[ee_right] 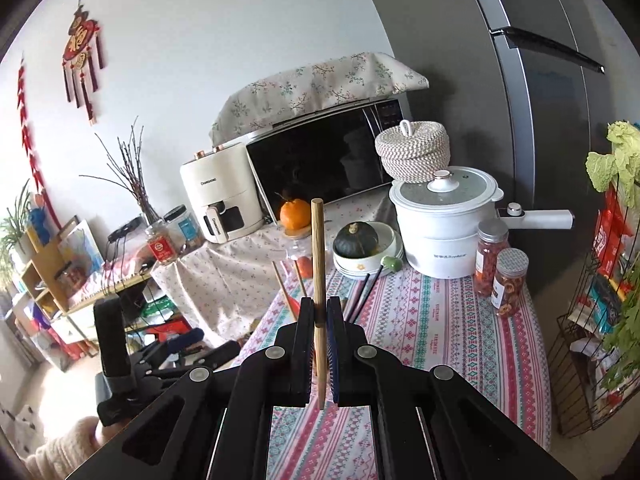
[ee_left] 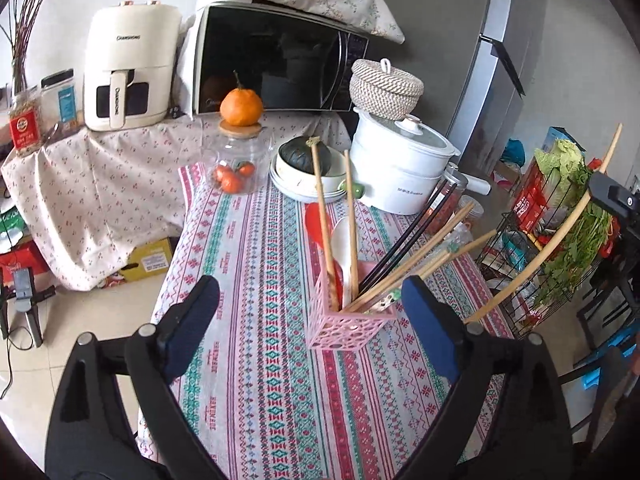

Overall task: Organize utensils
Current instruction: 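Insert the wooden chopstick into the pink basket and open the right gripper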

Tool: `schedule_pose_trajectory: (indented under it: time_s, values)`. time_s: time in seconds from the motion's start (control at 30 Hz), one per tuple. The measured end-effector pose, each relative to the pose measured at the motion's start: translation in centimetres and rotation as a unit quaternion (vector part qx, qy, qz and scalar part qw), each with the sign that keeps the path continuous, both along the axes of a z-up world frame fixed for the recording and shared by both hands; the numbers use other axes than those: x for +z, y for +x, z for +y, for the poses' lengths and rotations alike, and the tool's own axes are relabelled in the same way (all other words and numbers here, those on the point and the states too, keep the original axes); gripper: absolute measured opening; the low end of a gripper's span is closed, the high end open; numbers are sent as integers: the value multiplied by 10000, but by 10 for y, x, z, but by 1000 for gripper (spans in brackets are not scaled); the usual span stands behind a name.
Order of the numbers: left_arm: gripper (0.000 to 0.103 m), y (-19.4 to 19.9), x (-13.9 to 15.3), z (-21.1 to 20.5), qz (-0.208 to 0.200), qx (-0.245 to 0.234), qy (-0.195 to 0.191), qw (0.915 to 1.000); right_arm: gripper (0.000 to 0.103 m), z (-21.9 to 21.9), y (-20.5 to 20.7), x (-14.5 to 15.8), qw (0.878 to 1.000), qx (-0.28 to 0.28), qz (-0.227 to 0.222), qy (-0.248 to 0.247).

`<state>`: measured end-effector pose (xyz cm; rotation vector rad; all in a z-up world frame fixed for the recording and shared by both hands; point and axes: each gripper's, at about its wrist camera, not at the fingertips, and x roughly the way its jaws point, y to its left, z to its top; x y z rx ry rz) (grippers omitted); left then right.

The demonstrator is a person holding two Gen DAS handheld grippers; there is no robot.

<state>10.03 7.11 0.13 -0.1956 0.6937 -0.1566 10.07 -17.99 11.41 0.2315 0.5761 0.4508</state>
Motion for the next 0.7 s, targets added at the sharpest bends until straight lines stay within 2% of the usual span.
schedule_pose_trajectory:
  time_s: [0.2,0.3,0.6,0.7]
  values:
    - [94,-10,-23,16,344,7,172,9993,6,31,12,4,9994,-57,-288,188]
    - [94,-13,-32,21,505,-58,143,9986,6,49,23,-3,9988,-180,-459,73]
    - [94,-15,-41,28,656,-77,132,9977,6,91,65,-57,9990,-194,-307,-265]
    - [94,-16,-40,26,643,-62,134,9978,10,93,73,-74,9996,-141,-210,-144]
